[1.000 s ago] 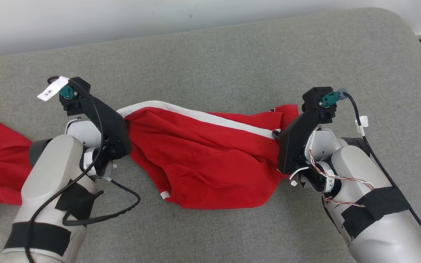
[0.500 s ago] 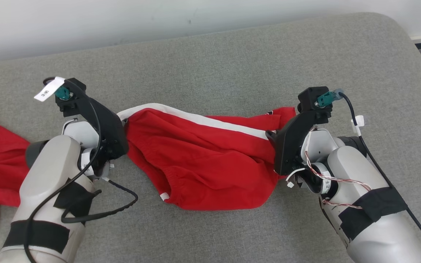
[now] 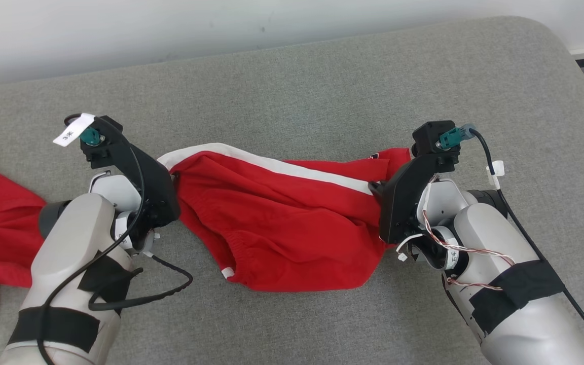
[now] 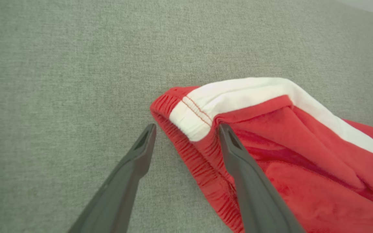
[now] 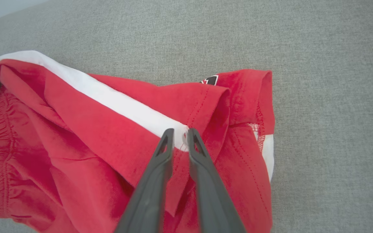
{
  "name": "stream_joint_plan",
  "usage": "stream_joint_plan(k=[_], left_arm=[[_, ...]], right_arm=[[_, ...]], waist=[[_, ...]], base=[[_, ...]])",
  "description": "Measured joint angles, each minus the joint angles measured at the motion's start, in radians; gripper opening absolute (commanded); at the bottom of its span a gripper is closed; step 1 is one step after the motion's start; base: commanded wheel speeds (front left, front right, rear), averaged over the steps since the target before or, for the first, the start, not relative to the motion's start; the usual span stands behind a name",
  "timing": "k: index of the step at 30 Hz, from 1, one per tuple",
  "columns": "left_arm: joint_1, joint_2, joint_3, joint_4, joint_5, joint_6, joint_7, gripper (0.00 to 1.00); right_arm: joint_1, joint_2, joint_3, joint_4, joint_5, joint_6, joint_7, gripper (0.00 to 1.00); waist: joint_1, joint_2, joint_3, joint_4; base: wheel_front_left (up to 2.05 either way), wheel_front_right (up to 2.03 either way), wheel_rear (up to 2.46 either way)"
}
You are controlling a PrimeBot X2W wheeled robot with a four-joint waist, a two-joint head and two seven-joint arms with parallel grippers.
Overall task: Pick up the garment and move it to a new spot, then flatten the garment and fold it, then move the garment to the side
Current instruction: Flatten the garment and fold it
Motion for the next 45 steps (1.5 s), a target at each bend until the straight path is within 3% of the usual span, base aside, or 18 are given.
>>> stream_joint_plan(k=[1,3,5,10,13,16,21,22,23,25,28,29,37,38,39,40,41,45], left_arm=[[0.000,0.000,-0.001,0.002,0.000,0.000,0.000,1.00],[-0.004,-0.001,-0.003,0.006,0.000,-0.001,-0.008,1.00],[-0.014,-0.002,-0.007,0.010,0.000,-0.002,-0.008,1.00],[-0.020,-0.007,-0.013,0.026,0.000,-0.009,-0.009,1.00],[-0.020,-0.007,-0.014,0.034,0.000,-0.018,-0.009,0.89],[-0.020,-0.009,-0.015,0.040,0.000,-0.018,-0.014,1.00],[-0.020,-0.017,-0.016,0.051,0.000,-0.018,-0.017,1.00],[-0.020,-0.018,-0.017,0.054,0.000,-0.019,-0.017,0.99],[-0.020,-0.019,-0.017,0.058,0.000,-0.026,-0.017,0.92],[-0.020,-0.021,-0.018,0.063,-0.001,-0.027,-0.017,0.53],[-0.020,-0.023,-0.020,0.066,-0.001,-0.033,-0.025,0.06],[-0.022,-0.024,-0.020,0.067,-0.001,-0.035,-0.026,0.00],[-0.056,-0.024,-0.012,0.072,-0.006,-0.035,-0.053,0.00],[-0.056,-0.024,-0.011,0.073,-0.006,-0.035,-0.055,0.18],[-0.056,-0.025,-0.011,0.075,-0.006,-0.035,-0.058,0.46],[-0.056,-0.025,-0.011,0.078,-0.006,-0.035,-0.060,0.85],[-0.056,-0.025,-0.011,0.082,-0.006,-0.035,-0.060,1.00],[-0.056,-0.026,-0.007,0.092,-0.010,-0.035,-0.070,1.00]], right_arm=[[0.000,0.000,0.000,0.000,0.000,0.000,0.000,0.88],[0.000,0.000,0.001,0.001,0.000,0.000,0.000,0.86],[0.000,0.000,0.004,0.001,0.000,0.000,-0.002,0.73],[0.000,0.000,0.004,0.002,0.000,0.000,-0.007,0.55],[0.000,0.000,0.004,0.006,0.001,0.000,-0.007,0.40],[0.001,0.000,0.002,0.011,0.001,0.000,-0.008,0.42],[0.002,0.000,-0.007,0.026,0.000,0.000,-0.009,0.41],[0.002,0.000,-0.007,0.026,0.000,0.000,-0.009,0.34],[0.002,0.000,-0.008,0.027,0.000,0.000,-0.010,0.28],[0.002,0.000,-0.008,0.028,0.000,0.000,-0.011,0.00],[0.002,0.000,-0.005,0.028,0.000,0.000,-0.013,0.00],[0.002,0.000,-0.005,0.028,0.000,0.000,-0.016,0.00],[0.000,0.000,-0.005,0.029,0.000,0.000,-0.026,0.00],[0.000,0.000,-0.004,0.029,0.000,0.000,-0.026,0.00],[0.000,0.000,-0.003,0.029,0.000,0.000,-0.026,0.00],[0.001,0.000,-0.002,0.030,0.000,0.000,-0.026,0.00],[0.002,0.000,-0.001,0.030,0.000,0.000,-0.026,0.00],[0.002,0.000,0.000,0.030,0.000,0.000,-0.026,0.00]], waist=[[0.0000,0.0000,0.000,0.000],[0.0000,0.0000,0.001,0.000],[0.0000,0.0000,0.002,0.001],[0.0000,0.0000,0.005,0.003],[0.0000,0.0000,0.006,0.004],[0.0000,0.0000,0.008,0.004],[0.0000,0.0000,0.010,0.003],[0.0000,0.0000,0.011,0.003],[0.0000,0.0000,0.012,0.002],[0.0000,0.0000,0.013,0.002],[0.0001,0.0000,0.014,0.002],[0.0000,0.0000,0.014,0.002],[0.0000,0.0000,0.001,0.006],[0.0000,0.0000,0.000,0.007],[0.0001,0.0000,-0.001,0.007],[0.0001,0.0000,-0.002,0.007],[0.0000,0.0000,-0.004,0.008],[0.0000,0.0000,-0.008,0.009]], base=[[0.00,0.00,0.00],[0.00,0.00,0.00],[0.00,0.00,0.00],[0.00,0.00,0.00],[0.00,0.00,0.00],[0.00,0.00,0.00],[0.00,0.00,0.00],[0.00,0.00,0.00],[0.00,0.00,0.00],[0.00,0.00,0.00],[0.00,0.00,0.00],[0.00,0.00,0.00],[0.00,0.00,0.00],[0.00,0.00,0.00],[0.00,0.00,0.00],[0.00,0.00,0.00],[0.00,0.00,0.00],[0.00,0.00,0.00]])
